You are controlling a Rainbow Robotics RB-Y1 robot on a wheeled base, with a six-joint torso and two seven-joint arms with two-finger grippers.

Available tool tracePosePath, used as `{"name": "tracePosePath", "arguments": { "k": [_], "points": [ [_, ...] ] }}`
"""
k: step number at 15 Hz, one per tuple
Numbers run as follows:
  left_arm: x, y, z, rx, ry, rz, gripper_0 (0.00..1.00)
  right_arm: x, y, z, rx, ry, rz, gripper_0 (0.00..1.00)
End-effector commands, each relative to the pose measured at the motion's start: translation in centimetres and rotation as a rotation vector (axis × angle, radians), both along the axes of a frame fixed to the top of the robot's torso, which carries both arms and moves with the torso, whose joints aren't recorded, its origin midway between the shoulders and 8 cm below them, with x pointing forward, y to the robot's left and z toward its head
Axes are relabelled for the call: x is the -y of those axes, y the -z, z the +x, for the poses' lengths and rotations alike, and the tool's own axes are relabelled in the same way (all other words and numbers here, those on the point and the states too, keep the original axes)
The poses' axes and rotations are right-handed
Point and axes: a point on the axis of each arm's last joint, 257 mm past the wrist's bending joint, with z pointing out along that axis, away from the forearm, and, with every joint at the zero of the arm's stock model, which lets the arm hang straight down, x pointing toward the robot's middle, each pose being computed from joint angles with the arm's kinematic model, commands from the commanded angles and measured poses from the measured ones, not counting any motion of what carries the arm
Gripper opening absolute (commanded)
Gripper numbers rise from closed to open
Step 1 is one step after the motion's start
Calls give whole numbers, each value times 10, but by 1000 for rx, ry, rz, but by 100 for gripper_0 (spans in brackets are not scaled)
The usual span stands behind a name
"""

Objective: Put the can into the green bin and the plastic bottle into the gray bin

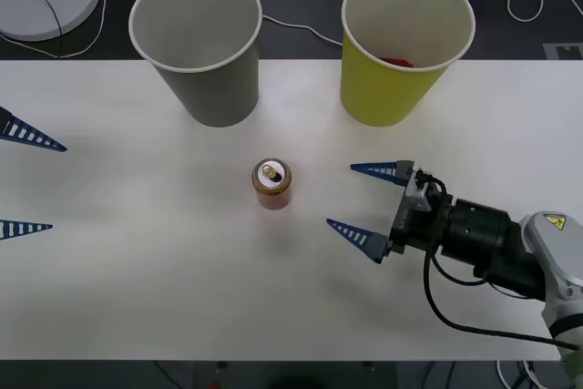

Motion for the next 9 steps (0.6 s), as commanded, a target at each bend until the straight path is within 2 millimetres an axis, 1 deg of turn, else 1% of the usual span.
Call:
{"name": "tracePosePath", "arguments": {
  "k": [1,4,5,9],
  "points": [
    [0,0,0,0,0,0,100,-14,8,8,26,-12,-10,100],
    [0,0,0,0,0,0,100,-30,14,18,51,-20,-17,100],
    [0,0,0,0,0,0,100,-33,16,19,49,-23,-19,100],
    [0,0,0,0,0,0,100,-58,20,25,57,-10,-29,100]
  ]
}}
